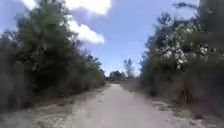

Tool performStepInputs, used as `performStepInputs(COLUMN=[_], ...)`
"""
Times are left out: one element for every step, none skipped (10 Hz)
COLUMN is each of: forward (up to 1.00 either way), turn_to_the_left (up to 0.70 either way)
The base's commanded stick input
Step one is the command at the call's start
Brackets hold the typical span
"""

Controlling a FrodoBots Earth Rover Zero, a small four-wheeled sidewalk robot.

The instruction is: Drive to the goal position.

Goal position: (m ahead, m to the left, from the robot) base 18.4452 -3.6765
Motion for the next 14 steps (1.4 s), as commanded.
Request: performStepInputs(forward=[1.00, 1.00, 1.00, 1.00, 1.00, 1.00, 1.00, 1.00, 1.00, 1.00, 1.00, 1.00, 1.00, 1.00], turn_to_the_left=[0.00, 0.00, 0.00, 0.00, 0.00, 0.19, 0.38, 0.27, 0.08, 0.00, 0.00, 0.00, 0.00, 0.00])
